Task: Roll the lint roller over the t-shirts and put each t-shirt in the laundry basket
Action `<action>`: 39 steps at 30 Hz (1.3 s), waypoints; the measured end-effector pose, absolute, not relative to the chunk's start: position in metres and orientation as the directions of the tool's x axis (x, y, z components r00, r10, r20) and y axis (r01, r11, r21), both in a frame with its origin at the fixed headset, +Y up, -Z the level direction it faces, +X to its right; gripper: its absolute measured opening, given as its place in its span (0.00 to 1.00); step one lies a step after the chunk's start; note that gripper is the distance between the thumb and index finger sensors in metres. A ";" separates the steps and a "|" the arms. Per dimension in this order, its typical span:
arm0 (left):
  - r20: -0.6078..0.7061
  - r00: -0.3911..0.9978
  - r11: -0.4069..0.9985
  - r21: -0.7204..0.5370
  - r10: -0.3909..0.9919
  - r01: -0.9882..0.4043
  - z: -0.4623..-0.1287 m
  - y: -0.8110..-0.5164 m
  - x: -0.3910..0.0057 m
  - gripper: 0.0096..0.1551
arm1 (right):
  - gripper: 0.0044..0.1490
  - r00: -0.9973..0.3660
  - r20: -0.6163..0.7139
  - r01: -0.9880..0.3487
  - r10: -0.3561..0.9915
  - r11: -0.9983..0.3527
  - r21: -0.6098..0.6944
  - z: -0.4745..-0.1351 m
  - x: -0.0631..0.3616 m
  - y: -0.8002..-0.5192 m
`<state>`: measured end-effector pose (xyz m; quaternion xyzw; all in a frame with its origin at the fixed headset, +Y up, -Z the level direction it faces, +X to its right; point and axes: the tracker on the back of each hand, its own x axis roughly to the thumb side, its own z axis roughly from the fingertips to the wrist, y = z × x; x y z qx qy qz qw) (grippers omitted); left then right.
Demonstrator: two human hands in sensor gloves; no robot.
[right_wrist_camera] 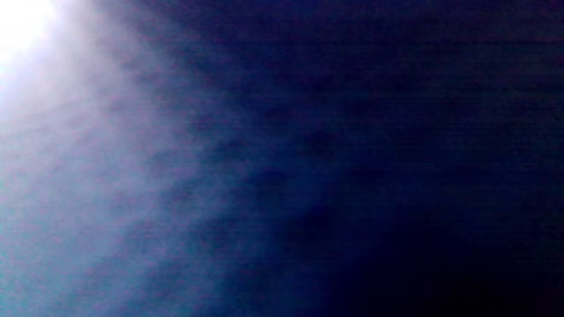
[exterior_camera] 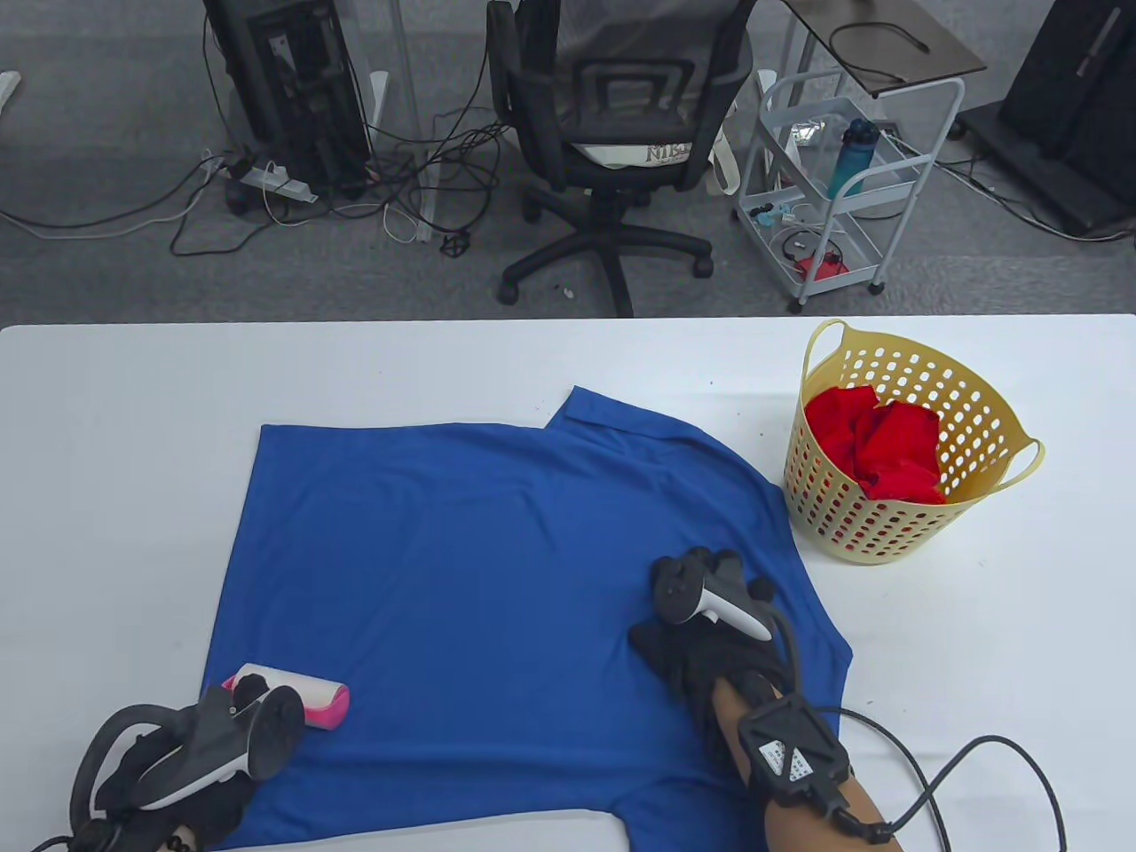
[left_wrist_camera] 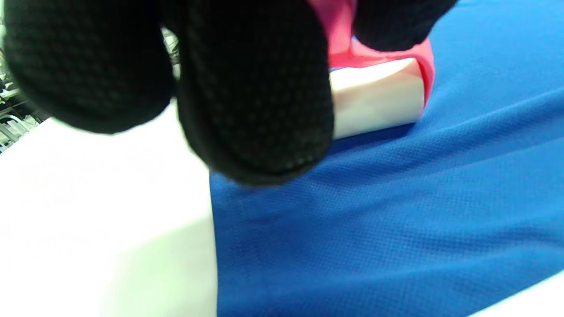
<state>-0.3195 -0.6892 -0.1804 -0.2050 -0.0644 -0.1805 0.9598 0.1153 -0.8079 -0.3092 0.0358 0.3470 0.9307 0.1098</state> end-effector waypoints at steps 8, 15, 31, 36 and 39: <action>0.136 0.939 0.885 -0.315 -0.315 0.342 -0.236 -0.698 -0.305 0.39 | 0.55 -0.974 -0.009 -0.179 0.228 -0.735 0.654 -0.309 0.115 -0.808; -0.027 0.948 0.898 -0.330 -0.316 0.290 -0.324 -0.706 -0.274 0.40 | 0.55 -0.973 -0.010 -0.180 0.230 -0.734 0.654 -0.309 0.115 -0.808; -0.014 0.947 0.877 -0.382 -0.320 0.290 -0.344 -0.708 -0.269 0.41 | 0.55 -0.974 -0.011 -0.179 0.228 -0.734 0.655 -0.309 0.115 -0.808; 0.062 0.962 0.857 -0.441 -0.268 0.267 -0.299 -0.696 -0.280 0.41 | 0.55 -0.974 -0.011 -0.179 0.228 -0.734 0.655 -0.309 0.115 -0.808; 0.072 0.974 0.880 -0.418 -0.216 0.226 -0.279 -0.697 -0.289 0.41 | 0.55 -0.974 -0.011 -0.179 0.228 -0.734 0.655 -0.309 0.115 -0.808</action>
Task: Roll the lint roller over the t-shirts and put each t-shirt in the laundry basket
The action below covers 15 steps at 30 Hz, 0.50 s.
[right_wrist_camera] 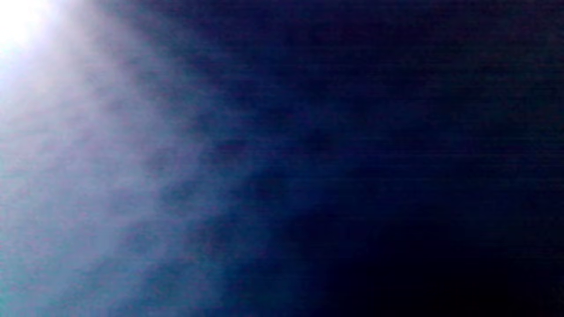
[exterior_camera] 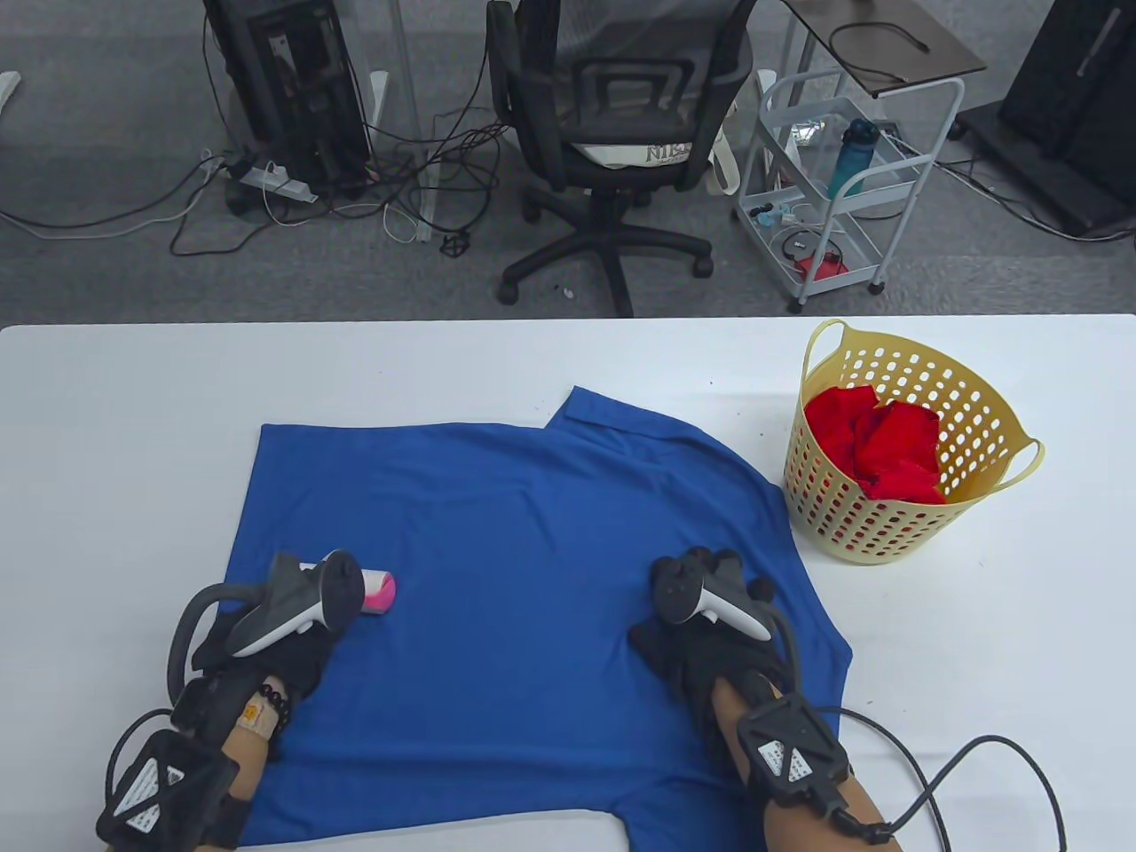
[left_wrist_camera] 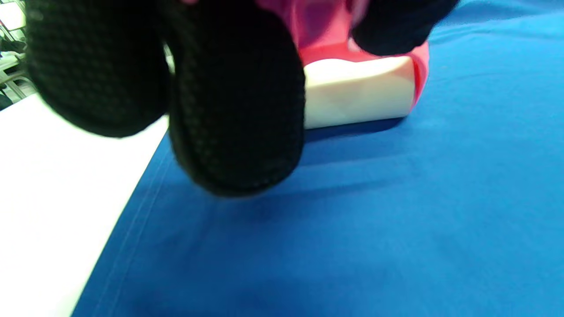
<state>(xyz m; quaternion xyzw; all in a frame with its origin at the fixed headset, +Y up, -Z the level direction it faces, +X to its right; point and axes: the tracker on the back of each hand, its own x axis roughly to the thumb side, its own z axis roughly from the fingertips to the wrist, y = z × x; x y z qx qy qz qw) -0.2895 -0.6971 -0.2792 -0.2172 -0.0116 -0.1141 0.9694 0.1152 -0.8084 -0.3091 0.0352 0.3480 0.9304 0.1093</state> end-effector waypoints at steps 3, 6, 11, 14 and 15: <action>0.063 0.984 0.910 -0.374 -0.169 0.180 -0.269 -0.700 -0.298 0.41 | 0.55 -0.975 -0.008 -0.175 0.224 -0.736 0.654 -0.309 0.115 -0.808; 0.085 0.985 0.933 -0.316 -0.151 0.170 -0.269 -0.701 -0.307 0.40 | 0.55 -0.974 -0.008 -0.175 0.225 -0.736 0.654 -0.309 0.115 -0.808; -0.044 0.990 0.989 -0.067 -0.137 0.134 -0.276 -0.694 -0.337 0.40 | 0.55 -0.974 -0.008 -0.175 0.225 -0.736 0.654 -0.309 0.115 -0.808; -0.190 0.972 0.990 -0.026 -0.142 0.139 -0.281 -0.697 -0.369 0.40 | 0.55 -0.974 -0.008 -0.175 0.225 -0.736 0.654 -0.309 0.115 -0.808; -0.222 0.965 0.990 -0.030 -0.142 0.139 -0.282 -0.699 -0.376 0.40 | 0.55 -0.974 -0.008 -0.175 0.225 -0.736 0.654 -0.309 0.115 -0.808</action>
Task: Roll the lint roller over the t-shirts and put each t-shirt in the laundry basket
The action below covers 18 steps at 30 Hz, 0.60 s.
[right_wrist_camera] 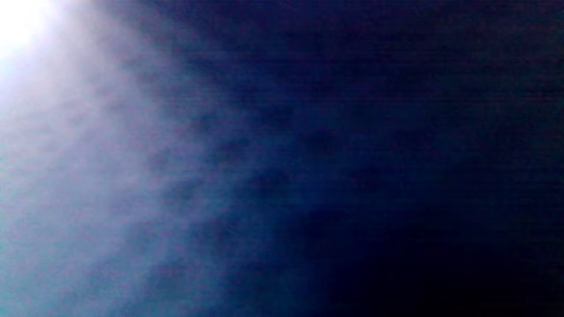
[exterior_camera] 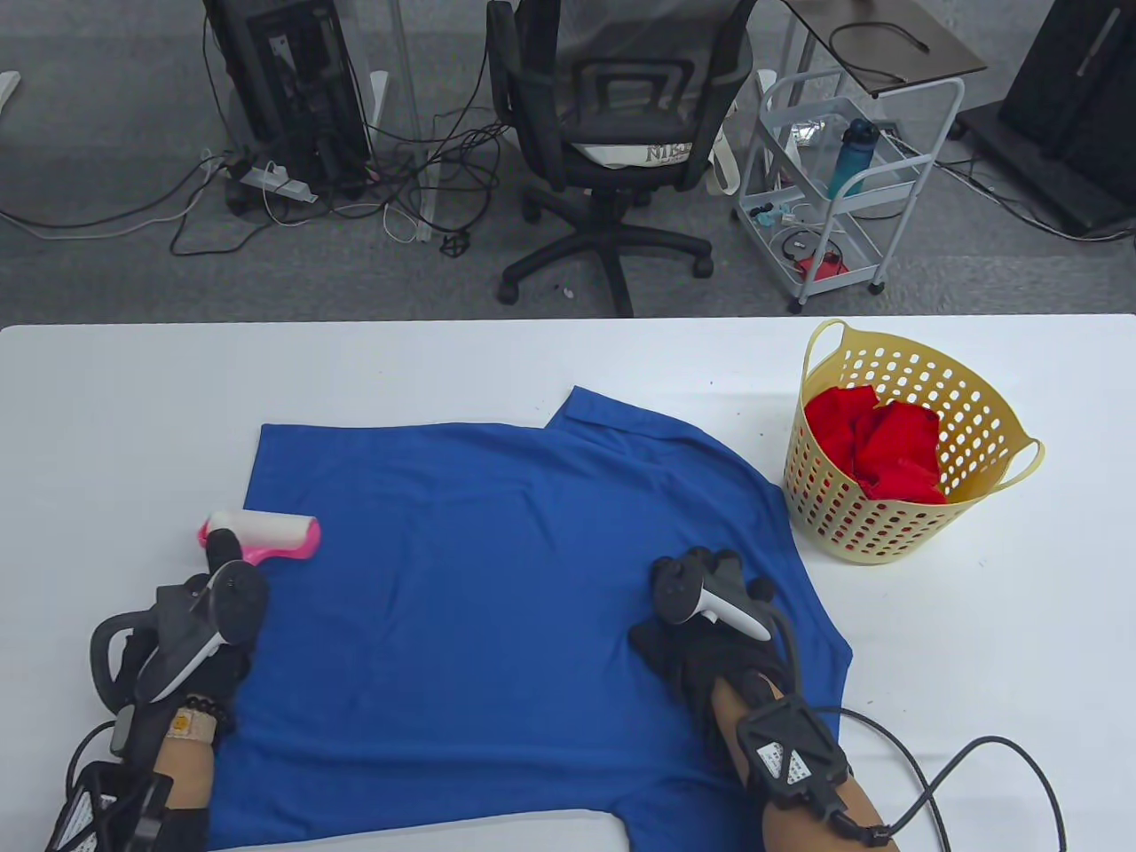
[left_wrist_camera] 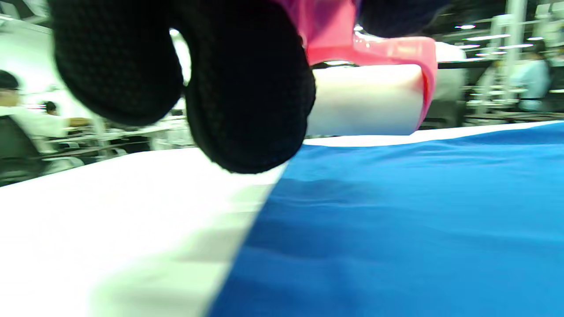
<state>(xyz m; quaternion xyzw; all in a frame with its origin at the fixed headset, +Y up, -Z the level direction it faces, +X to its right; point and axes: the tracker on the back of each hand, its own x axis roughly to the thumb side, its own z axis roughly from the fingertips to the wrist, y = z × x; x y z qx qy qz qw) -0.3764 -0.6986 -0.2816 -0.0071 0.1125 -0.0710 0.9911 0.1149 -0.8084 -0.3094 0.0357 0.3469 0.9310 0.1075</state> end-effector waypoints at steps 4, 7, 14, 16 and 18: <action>-0.371 0.919 0.989 -0.109 -0.134 0.101 -0.284 -0.714 -0.411 0.40 | 0.55 -0.974 -0.008 -0.175 0.225 -0.736 0.654 -0.309 0.115 -0.808; -0.449 0.873 0.978 -0.164 -0.191 0.130 -0.287 -0.722 -0.427 0.41 | 0.55 -0.974 -0.008 -0.175 0.225 -0.736 0.654 -0.309 0.115 -0.808; -0.484 0.827 0.948 -0.270 -0.287 0.171 -0.291 -0.737 -0.441 0.40 | 0.55 -0.974 -0.008 -0.175 0.225 -0.736 0.654 -0.309 0.115 -0.808; -0.472 0.822 0.932 -0.314 -0.318 0.180 -0.292 -0.742 -0.441 0.41 | 0.55 -0.974 -0.008 -0.175 0.225 -0.736 0.654 -0.309 0.115 -0.808; -0.455 0.801 0.901 -0.370 -0.388 0.226 -0.292 -0.745 -0.439 0.41 | 0.55 -0.974 -0.008 -0.175 0.225 -0.736 0.654 -0.309 0.115 -0.808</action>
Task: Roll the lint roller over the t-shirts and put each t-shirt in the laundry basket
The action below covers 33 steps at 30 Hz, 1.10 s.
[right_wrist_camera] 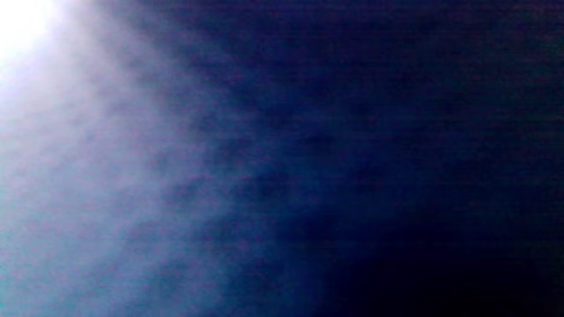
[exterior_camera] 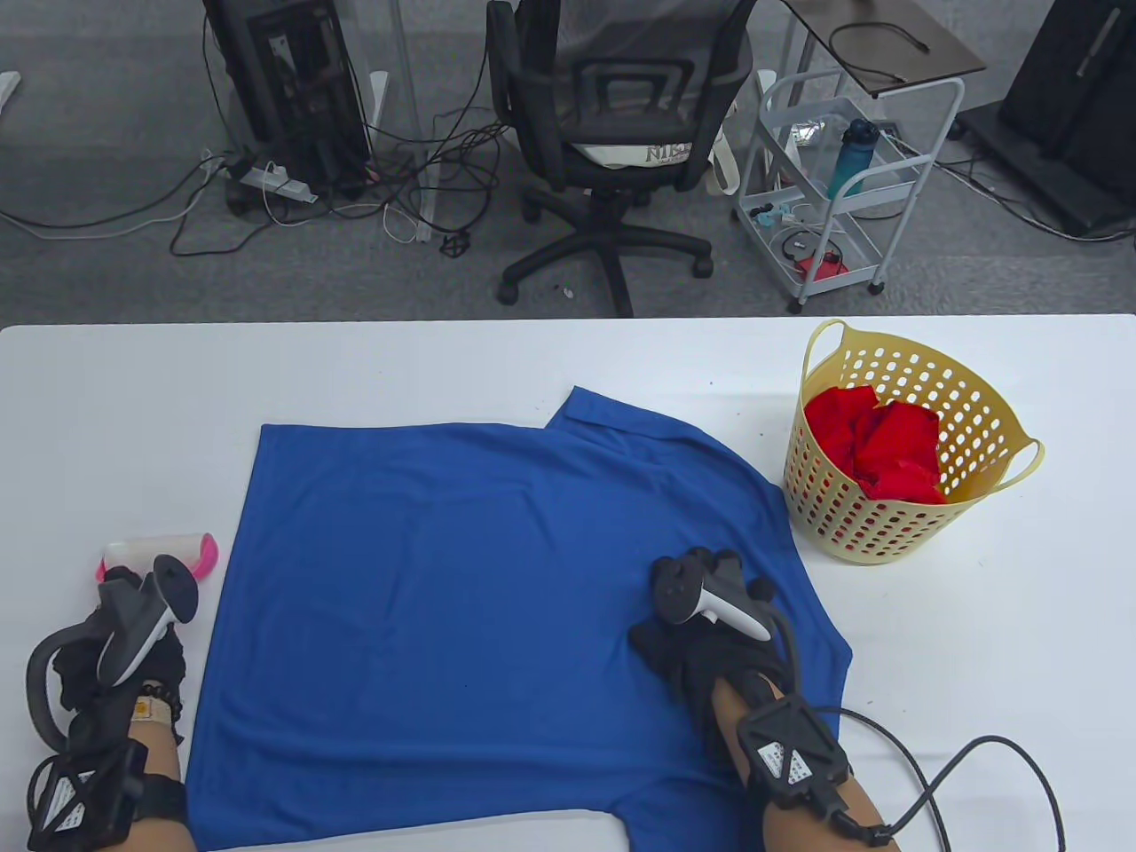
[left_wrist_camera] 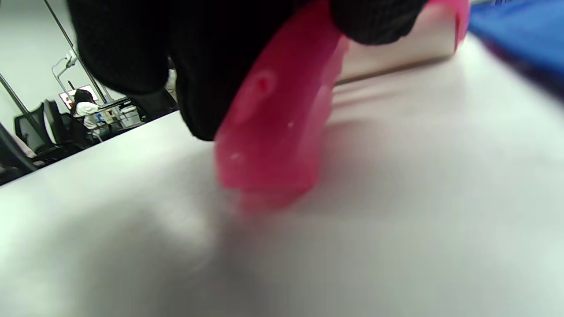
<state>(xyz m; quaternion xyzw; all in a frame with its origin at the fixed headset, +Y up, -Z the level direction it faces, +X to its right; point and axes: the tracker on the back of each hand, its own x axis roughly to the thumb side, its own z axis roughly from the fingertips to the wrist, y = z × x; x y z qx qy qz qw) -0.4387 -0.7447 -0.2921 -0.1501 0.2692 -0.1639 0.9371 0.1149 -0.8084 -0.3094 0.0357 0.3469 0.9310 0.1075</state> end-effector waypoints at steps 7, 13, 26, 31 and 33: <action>-0.419 0.770 0.867 -0.358 -0.481 0.347 -0.290 -0.734 -0.418 0.44 | 0.55 -0.973 0.009 -0.176 0.229 -0.774 0.609 -0.307 0.114 -0.802; -0.314 0.837 0.894 -0.164 -0.447 0.416 -0.288 -0.716 -0.379 0.42 | 0.52 -0.976 0.161 -0.099 0.144 -0.962 0.256 -0.294 0.099 -0.744; 0.314 0.942 0.904 -0.356 -0.121 0.235 -0.276 -0.733 -0.322 0.59 | 0.69 -0.988 -0.074 -0.156 0.138 -0.833 0.530 -0.274 0.189 -0.745; 0.264 0.929 0.782 -0.507 -0.259 0.362 -0.278 -0.750 -0.338 0.71 | 0.70 -0.992 -0.126 -0.096 0.024 -0.788 0.608 -0.274 0.212 -0.761; 0.251 0.906 0.745 -0.516 -0.341 0.423 -0.280 -0.753 -0.345 0.71 | 0.69 -0.991 -0.130 -0.072 -0.014 -0.774 0.629 -0.275 0.211 -0.766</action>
